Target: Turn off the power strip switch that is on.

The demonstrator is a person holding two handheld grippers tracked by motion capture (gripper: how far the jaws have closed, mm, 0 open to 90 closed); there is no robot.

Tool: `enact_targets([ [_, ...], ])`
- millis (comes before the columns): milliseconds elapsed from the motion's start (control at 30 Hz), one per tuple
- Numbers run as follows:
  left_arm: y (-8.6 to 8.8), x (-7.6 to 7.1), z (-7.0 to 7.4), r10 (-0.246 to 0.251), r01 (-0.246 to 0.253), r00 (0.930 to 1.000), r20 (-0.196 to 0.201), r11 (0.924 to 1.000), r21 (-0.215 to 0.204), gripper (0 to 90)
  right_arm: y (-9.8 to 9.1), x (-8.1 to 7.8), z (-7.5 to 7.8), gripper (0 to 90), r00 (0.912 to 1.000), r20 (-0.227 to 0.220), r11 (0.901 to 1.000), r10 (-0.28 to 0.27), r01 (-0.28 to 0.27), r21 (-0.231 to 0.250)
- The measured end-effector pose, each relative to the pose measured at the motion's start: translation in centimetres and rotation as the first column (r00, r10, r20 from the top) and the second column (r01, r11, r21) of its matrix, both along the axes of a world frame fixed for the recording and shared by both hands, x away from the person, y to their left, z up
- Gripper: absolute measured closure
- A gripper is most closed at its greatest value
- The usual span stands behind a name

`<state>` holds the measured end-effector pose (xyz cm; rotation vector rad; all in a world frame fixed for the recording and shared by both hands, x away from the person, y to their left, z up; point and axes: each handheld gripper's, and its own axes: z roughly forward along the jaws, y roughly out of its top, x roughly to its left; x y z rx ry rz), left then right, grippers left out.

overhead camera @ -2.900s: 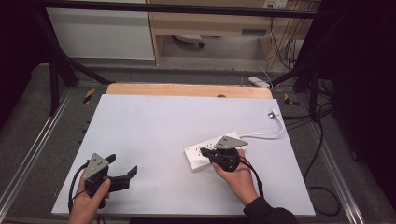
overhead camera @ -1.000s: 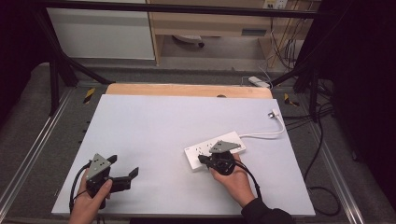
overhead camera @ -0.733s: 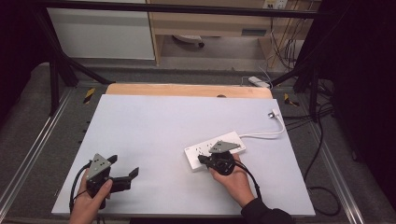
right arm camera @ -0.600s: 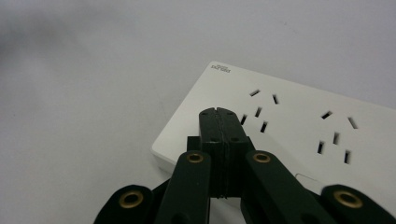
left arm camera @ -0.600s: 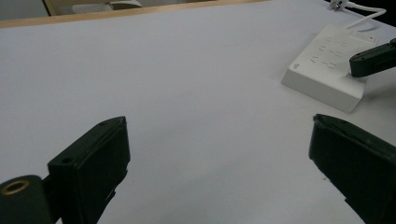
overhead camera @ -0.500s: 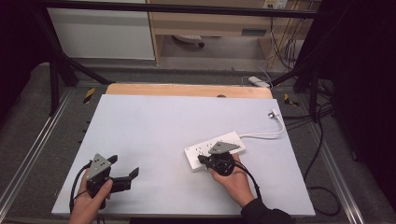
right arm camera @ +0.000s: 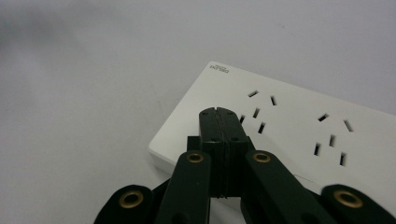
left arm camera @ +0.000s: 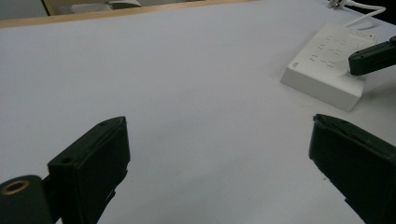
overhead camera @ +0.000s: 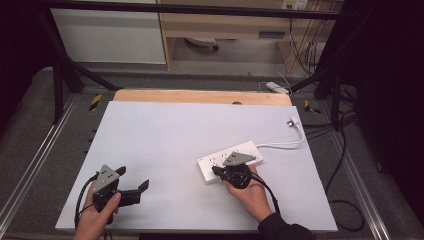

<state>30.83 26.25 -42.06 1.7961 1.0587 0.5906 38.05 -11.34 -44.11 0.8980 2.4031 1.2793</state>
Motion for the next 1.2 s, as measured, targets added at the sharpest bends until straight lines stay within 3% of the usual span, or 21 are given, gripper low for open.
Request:
enact_targets([
  [1200,-0.02,0.0,-0.01,-0.004,0.004,1.0,-0.004,1.0,0.005,5.4,0.14,0.03,-0.31,90.0,0.9999,0.004,1.0,0.01,-0.01,0.0],
])
